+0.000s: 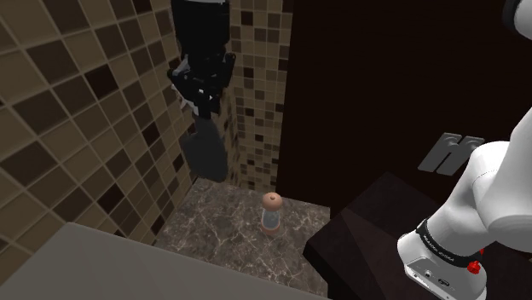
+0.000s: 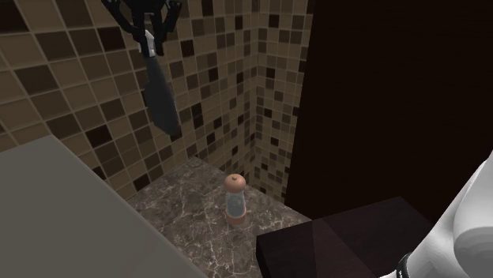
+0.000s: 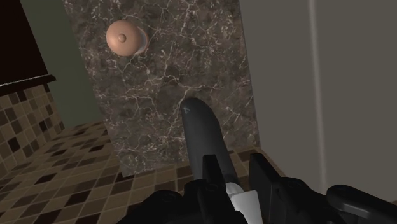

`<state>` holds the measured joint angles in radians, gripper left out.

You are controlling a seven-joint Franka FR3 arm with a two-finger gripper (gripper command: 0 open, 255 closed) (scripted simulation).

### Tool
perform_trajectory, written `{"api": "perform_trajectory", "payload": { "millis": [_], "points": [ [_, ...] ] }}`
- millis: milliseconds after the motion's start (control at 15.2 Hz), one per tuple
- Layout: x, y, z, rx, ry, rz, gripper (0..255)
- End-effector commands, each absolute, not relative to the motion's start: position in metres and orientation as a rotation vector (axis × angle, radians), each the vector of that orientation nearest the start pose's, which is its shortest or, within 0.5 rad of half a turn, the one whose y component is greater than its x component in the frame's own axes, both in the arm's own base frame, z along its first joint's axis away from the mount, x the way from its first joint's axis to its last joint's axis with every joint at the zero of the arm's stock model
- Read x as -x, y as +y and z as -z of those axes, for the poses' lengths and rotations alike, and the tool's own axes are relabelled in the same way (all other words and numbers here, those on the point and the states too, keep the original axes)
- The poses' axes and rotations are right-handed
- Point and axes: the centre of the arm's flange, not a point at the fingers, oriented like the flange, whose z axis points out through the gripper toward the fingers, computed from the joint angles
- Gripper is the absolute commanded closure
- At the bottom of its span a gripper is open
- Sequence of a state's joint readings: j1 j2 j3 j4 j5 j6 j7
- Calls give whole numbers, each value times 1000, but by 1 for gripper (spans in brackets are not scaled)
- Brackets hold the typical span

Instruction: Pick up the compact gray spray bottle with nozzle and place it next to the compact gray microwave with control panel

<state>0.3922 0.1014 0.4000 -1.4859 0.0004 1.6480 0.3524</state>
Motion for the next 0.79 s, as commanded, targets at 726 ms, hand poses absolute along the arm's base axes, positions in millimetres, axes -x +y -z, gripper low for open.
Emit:
{"api": "perform_trajectory", "payload": {
  "millis": [726],
  "points": [
    [-425, 413, -549, 2997, -665, 57, 255]
  ]
}}
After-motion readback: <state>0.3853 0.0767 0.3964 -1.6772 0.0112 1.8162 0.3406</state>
